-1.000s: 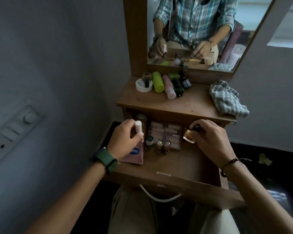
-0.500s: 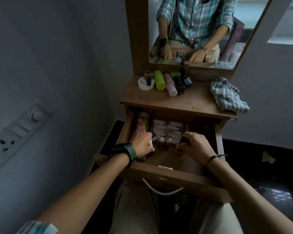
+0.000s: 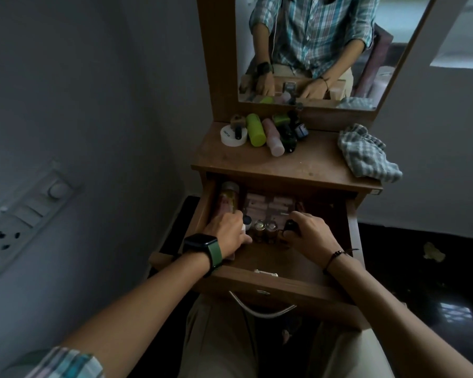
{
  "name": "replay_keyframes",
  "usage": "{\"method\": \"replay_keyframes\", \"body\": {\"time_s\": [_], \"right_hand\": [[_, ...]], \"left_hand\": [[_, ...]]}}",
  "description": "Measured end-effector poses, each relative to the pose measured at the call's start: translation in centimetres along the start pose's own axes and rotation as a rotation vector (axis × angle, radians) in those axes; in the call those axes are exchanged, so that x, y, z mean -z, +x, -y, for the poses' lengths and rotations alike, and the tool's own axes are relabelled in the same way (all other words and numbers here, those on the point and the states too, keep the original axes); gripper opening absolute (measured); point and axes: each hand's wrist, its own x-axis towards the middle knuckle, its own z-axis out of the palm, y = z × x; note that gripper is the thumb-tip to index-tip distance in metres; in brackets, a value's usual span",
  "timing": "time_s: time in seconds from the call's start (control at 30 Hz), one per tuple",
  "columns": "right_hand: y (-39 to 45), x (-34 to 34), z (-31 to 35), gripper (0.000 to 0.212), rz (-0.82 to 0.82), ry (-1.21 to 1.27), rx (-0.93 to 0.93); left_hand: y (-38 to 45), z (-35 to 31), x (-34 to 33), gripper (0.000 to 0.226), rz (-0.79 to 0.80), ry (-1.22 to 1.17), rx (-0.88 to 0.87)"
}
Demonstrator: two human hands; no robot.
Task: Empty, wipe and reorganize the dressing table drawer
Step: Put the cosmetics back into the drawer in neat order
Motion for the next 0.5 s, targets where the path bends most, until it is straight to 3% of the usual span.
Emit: {"method": "replay_keyframes", "body": {"time_s": [0.23, 0.33, 0.43, 0.5], "right_hand": [[-0.5, 0.3, -0.4, 0.041, 0.029, 0.013, -0.003], [-0.7, 0.5, -1.0, 0.039, 0.010, 0.050, 0.008], [-0.5, 1.4, -1.0, 0.034, -0.045, 0.053, 0.047], [0.0, 2.4, -0.4, 0.028, -0.126, 0.063, 0.065]], "left_hand": [[-0.3, 0.2, -0.5, 0.047, 0.007, -0.049, -0.001], [-0.3, 0.5, -0.4, 0.058, 0.021, -0.070, 0.029], [-0.6, 0.8, 0.4, 0.084, 0.015, -0.081, 0.067], [-1.2, 0.8, 2.0, 0.077, -0.002, -0.090, 0.062]]}}
